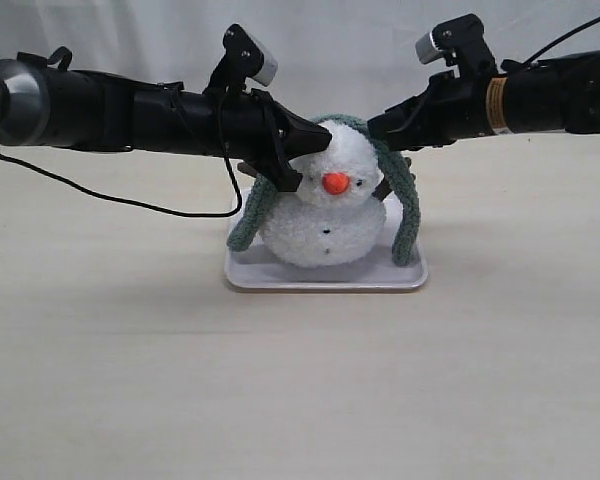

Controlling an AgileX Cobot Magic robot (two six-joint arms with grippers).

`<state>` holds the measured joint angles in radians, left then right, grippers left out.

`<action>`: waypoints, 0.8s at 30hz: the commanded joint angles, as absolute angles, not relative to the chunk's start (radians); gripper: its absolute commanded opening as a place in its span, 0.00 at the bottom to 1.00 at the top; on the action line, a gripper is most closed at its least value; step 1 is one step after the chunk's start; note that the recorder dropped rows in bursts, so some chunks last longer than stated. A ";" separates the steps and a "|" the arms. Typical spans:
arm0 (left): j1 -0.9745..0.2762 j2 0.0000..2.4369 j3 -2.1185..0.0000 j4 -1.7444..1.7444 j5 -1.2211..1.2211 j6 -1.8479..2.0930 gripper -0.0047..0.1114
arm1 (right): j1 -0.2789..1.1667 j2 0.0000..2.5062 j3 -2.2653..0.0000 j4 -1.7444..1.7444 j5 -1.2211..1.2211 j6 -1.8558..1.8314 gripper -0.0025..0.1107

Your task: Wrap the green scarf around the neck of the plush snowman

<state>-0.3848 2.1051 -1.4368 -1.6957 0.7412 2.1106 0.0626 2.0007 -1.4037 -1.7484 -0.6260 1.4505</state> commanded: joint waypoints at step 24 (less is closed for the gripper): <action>-0.385 2.106 -1.445 -1.703 0.753 2.143 0.04 | 0.073 2.024 -1.420 -1.744 -0.722 1.402 0.06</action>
